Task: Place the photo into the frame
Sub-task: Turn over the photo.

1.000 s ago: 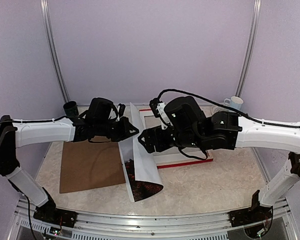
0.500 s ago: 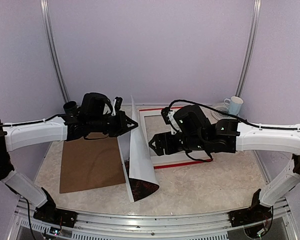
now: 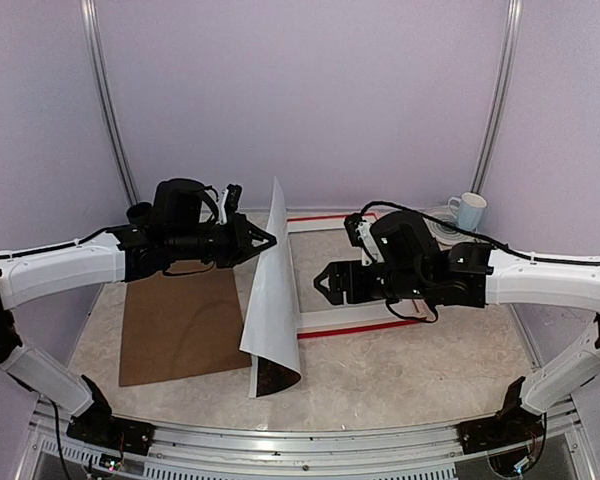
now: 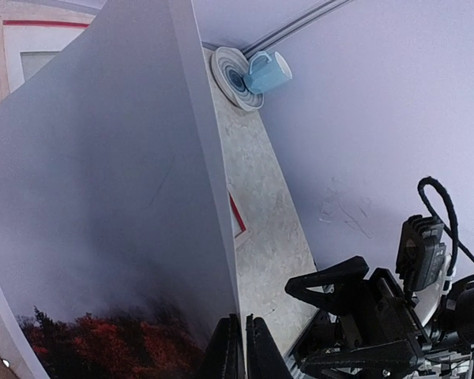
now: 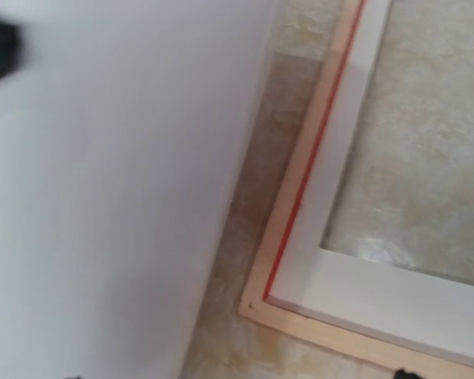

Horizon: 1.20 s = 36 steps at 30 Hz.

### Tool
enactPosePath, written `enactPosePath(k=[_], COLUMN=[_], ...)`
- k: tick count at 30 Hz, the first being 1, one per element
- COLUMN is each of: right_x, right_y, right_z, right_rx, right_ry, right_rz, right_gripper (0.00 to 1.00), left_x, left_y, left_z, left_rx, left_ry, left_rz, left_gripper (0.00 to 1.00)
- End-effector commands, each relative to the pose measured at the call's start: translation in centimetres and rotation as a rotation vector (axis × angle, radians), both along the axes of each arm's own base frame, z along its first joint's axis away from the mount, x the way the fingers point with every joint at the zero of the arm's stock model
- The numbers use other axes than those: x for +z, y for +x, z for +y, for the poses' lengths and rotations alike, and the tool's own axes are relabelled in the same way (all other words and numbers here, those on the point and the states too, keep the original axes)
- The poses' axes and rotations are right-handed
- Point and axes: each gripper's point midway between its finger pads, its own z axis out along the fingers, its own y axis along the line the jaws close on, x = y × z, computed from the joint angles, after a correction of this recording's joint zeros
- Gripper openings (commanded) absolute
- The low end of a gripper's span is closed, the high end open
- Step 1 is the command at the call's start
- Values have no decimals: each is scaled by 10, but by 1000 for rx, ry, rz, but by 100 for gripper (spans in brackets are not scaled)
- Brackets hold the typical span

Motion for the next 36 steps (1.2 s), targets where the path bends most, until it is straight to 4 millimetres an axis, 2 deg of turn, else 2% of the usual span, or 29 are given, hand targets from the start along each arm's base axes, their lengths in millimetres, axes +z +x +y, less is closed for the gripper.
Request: enactPosePath(k=[1, 17, 24, 27, 29, 32, 34, 36], right_x=[7, -14, -6, -4, -4, -9, -13, -18], right_y=[7, 25, 37, 43, 46, 49, 51, 52], right_z=[-15, -58, -93, -110, -121, -133, -138, -141], right_rx=[-39, -147, -238, -285, -315, -354, -368, -377], right_ry=[49, 46, 55, 59, 61, 56, 51, 48], right_rz=[1, 40, 19, 13, 13, 25, 35, 47], right_gripper=[84, 84, 85, 85, 85, 85, 84, 84], left_x=[46, 103, 133, 141, 142, 123, 102, 72], left_y=[-4, -13, -15, -8, 3, 27, 49, 70], left_z=[-9, -23, -31, -30, -24, -8, 10, 29], left_rx=[-38, -125, -177, -163, -135, -65, 9, 68], left_ry=[-93, -249, -338, -357, -374, -392, -399, -416], left_rz=[-84, -161, -221, -252, -263, -243, -222, -173], left_gripper=[7, 7, 7, 7, 7, 7, 7, 7])
